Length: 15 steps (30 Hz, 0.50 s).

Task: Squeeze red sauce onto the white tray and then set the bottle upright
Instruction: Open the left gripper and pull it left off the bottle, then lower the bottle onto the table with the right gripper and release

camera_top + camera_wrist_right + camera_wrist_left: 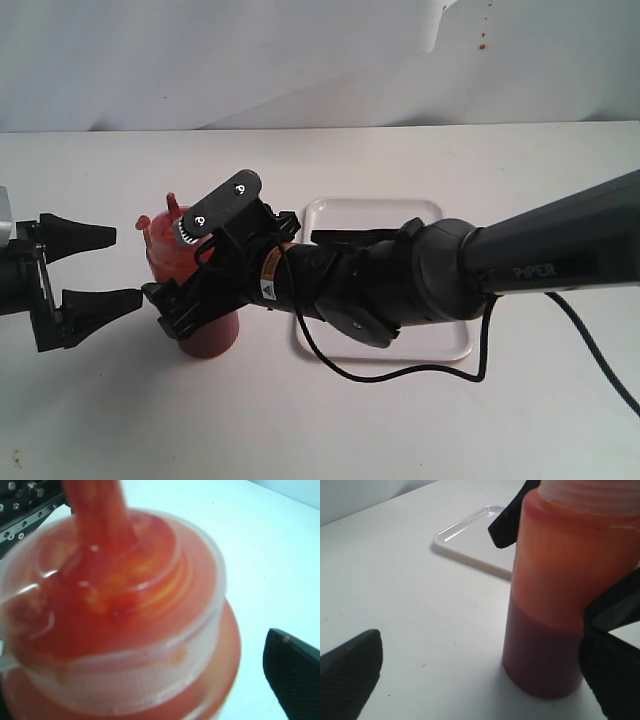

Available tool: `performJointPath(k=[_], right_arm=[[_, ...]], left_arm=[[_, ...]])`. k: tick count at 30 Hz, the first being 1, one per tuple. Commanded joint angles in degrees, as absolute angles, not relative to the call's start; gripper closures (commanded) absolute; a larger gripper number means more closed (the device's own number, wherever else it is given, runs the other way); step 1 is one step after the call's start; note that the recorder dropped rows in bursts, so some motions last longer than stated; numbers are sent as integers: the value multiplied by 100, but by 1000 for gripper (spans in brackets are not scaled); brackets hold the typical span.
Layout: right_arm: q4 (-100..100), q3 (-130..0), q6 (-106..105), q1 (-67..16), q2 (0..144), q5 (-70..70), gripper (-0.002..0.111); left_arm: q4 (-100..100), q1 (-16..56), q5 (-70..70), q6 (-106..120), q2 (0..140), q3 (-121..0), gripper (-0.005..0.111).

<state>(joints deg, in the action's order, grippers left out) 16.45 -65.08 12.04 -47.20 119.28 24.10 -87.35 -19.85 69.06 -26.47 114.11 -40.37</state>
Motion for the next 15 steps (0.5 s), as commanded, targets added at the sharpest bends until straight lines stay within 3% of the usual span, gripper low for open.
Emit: performJointPath(k=[1,15], right_arm=[[1697,-6546,1220,-4737,11887,2505,3],[2143,-6546,1569,-4770,11539,1298,3]], left_arm=[[-8669,-1970,6996,-2694,11362,-4028,2],[-8648,-1970,6996,-2694,11362,-4028,2]])
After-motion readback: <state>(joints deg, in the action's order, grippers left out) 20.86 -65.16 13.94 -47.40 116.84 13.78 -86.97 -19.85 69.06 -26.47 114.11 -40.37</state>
